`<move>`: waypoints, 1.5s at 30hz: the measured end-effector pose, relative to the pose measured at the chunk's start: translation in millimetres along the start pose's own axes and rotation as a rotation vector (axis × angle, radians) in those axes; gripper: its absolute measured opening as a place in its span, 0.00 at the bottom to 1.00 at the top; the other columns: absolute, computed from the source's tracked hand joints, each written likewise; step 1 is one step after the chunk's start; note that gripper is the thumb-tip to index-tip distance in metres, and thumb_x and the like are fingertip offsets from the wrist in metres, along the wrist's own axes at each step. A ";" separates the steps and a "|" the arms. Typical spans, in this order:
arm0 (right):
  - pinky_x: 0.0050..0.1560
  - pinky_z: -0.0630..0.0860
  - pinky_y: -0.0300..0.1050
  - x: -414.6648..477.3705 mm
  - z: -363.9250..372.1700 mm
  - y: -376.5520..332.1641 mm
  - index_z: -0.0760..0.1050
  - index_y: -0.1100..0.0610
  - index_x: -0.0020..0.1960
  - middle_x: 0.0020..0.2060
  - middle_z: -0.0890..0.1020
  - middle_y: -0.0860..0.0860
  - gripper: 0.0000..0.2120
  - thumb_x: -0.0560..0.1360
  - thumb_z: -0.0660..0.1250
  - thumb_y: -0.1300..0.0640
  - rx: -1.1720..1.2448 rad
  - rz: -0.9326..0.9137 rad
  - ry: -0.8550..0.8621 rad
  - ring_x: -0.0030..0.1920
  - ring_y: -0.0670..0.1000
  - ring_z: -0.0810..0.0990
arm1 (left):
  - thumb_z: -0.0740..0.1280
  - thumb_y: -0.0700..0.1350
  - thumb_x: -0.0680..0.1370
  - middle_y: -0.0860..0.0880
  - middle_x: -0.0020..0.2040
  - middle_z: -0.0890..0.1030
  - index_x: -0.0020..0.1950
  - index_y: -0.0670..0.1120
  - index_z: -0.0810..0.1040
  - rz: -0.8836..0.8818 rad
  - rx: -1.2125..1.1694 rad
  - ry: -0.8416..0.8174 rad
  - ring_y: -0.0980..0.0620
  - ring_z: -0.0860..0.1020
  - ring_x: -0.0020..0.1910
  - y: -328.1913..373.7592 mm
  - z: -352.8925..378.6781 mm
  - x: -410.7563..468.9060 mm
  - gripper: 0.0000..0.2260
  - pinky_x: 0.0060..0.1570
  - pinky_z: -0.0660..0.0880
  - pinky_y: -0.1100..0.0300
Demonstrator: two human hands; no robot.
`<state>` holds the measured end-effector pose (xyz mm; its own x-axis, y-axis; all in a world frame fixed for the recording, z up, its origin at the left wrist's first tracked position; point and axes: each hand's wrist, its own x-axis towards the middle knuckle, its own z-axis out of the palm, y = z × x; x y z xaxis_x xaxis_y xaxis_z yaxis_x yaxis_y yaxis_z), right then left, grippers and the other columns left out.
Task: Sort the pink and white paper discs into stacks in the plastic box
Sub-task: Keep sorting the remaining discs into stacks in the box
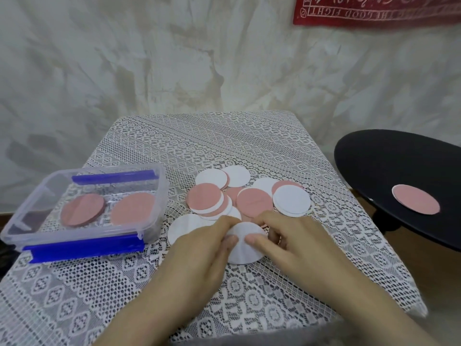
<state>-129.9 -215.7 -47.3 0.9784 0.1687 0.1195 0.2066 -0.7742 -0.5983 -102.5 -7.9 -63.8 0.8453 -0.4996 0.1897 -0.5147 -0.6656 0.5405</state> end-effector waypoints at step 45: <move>0.40 0.73 0.34 8.0 6.8 -16.1 0.79 0.42 0.49 0.42 0.82 0.36 0.05 0.81 0.64 0.45 0.212 -0.036 0.036 0.42 0.41 0.79 | 0.59 0.57 0.81 0.57 0.42 0.80 0.56 0.63 0.70 -0.105 -0.271 0.179 0.56 0.78 0.39 -3.4 -8.5 -12.8 0.05 0.39 0.76 0.49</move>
<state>-125.5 -197.7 -42.1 0.9709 0.1688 0.1698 0.2386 -0.6221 -0.7457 -110.3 5.5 -61.1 0.9156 -0.3155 0.2493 -0.3872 -0.5247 0.7582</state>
